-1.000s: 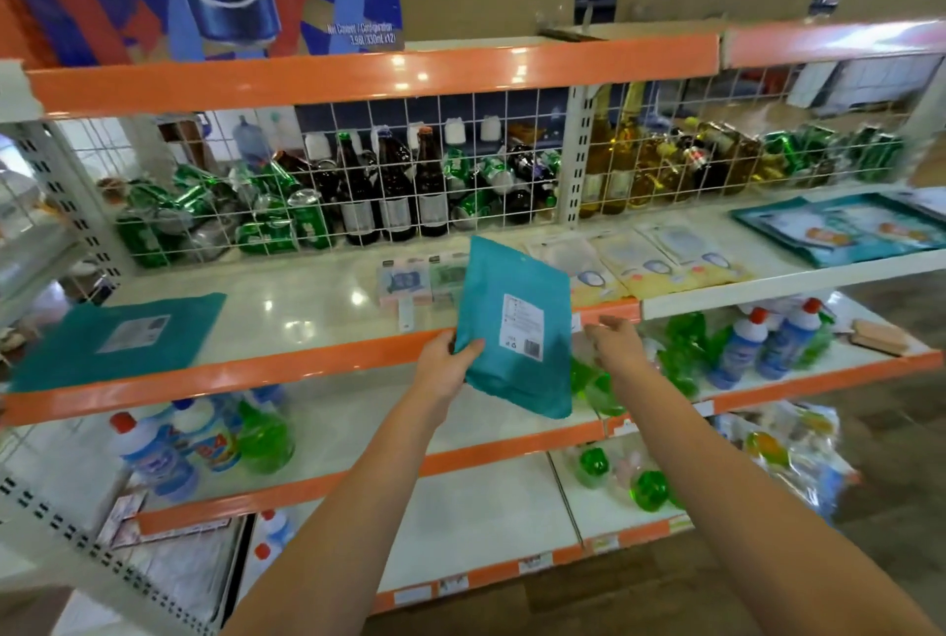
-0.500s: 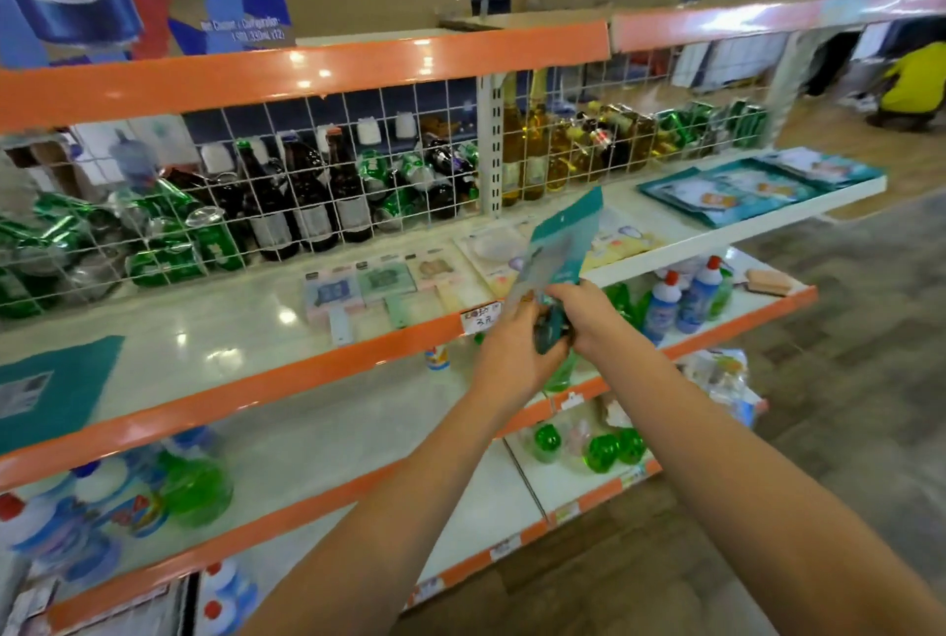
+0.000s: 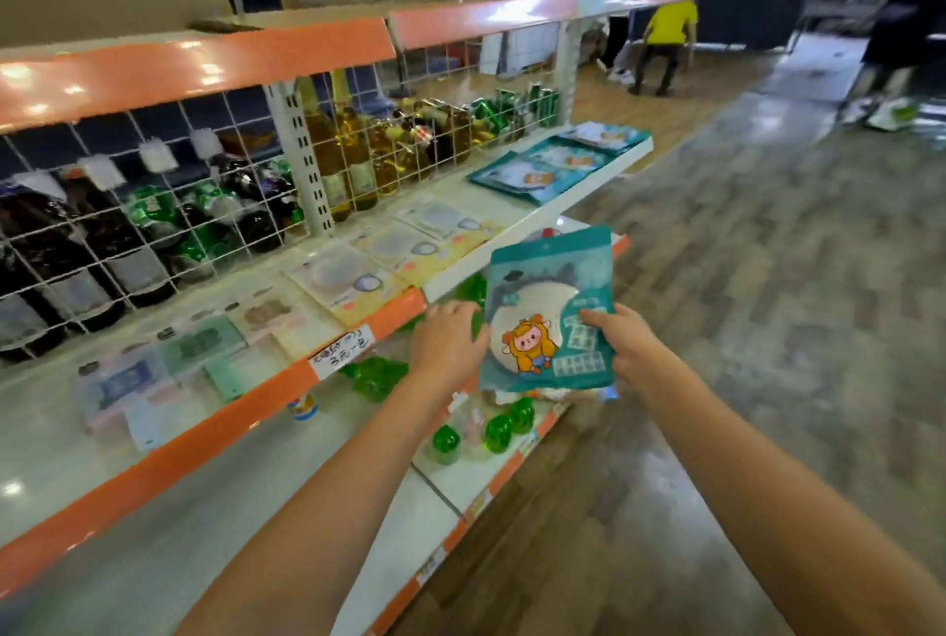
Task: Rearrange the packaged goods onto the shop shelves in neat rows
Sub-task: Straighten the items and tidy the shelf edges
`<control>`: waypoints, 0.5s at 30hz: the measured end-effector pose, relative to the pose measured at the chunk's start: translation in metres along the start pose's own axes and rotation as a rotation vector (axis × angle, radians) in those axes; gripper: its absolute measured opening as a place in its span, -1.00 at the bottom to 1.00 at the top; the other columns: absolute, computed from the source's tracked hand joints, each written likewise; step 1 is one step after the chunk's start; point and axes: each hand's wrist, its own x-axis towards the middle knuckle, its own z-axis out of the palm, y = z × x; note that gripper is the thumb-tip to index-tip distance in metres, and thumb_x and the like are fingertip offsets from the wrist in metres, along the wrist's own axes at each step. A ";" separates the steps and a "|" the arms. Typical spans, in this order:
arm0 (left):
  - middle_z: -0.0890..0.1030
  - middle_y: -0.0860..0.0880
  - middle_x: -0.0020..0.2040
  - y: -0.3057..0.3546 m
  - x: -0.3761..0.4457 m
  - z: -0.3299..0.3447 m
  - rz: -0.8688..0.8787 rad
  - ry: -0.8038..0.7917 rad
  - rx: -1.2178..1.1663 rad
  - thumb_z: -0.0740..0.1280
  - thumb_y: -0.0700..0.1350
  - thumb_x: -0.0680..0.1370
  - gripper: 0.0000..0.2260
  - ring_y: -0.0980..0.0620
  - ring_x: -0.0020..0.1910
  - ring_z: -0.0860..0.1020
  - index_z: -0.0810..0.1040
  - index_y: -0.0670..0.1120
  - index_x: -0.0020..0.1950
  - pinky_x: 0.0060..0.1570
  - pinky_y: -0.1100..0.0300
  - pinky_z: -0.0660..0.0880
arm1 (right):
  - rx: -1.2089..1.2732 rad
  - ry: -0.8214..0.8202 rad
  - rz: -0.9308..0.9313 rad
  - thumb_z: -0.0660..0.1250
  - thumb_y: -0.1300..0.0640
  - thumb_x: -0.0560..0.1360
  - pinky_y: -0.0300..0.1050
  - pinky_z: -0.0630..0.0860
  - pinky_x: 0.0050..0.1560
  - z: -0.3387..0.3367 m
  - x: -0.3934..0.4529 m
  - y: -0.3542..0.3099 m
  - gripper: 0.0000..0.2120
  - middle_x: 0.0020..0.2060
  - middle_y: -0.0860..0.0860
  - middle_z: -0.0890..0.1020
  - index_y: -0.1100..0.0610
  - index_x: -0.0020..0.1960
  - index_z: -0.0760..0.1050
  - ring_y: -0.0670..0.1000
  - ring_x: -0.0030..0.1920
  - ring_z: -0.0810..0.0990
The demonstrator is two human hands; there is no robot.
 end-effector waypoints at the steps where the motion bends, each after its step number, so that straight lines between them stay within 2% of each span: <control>1: 0.42 -0.06 0.36 0.006 0.009 0.004 0.007 0.001 0.017 0.11 0.03 0.62 -0.63 -0.06 0.34 0.35 0.38 -0.06 0.39 0.28 0.04 0.36 | 0.010 0.026 -0.010 0.25 0.33 0.54 -0.02 0.53 -0.26 -0.012 0.006 -0.003 -0.85 -0.25 0.10 0.59 0.20 0.10 0.41 0.05 -0.33 0.59; 4: 0.38 -0.07 0.38 0.024 0.035 0.023 0.014 -0.018 0.041 0.13 0.04 0.61 -0.61 -0.06 0.36 0.32 0.36 -0.07 0.41 0.34 0.05 0.29 | 0.012 0.066 -0.013 0.26 0.32 0.55 0.02 0.54 -0.20 -0.045 0.025 -0.011 -0.93 -0.36 0.06 0.63 0.19 -0.02 0.44 0.03 -0.38 0.62; 9: 0.39 -0.08 0.36 0.063 0.077 0.053 0.007 -0.074 0.054 0.14 0.03 0.60 -0.62 -0.09 0.32 0.35 0.39 -0.09 0.37 0.25 0.03 0.34 | -0.010 0.098 0.010 0.27 0.30 0.55 0.13 0.50 0.04 -0.096 0.066 -0.030 -0.95 -0.21 0.11 0.59 0.18 -0.07 0.45 0.08 -0.23 0.57; 12: 0.42 -0.10 0.33 0.090 0.107 0.062 0.009 -0.096 0.076 0.14 0.04 0.60 -0.64 -0.12 0.30 0.37 0.42 -0.10 0.32 0.18 0.02 0.38 | 0.003 0.110 0.000 0.27 0.30 0.55 0.13 0.50 0.02 -0.124 0.091 -0.048 -0.93 -0.19 0.12 0.59 0.21 0.03 0.44 0.09 -0.21 0.58; 15: 0.48 -0.12 0.25 0.116 0.141 0.073 0.030 -0.092 0.085 0.14 0.05 0.60 -0.67 -0.13 0.25 0.40 0.46 -0.11 0.25 0.14 0.01 0.40 | 0.019 0.124 0.006 0.27 0.29 0.55 0.08 0.55 -0.10 -0.152 0.114 -0.067 -0.96 -0.18 0.12 0.60 0.21 -0.01 0.45 0.10 -0.20 0.59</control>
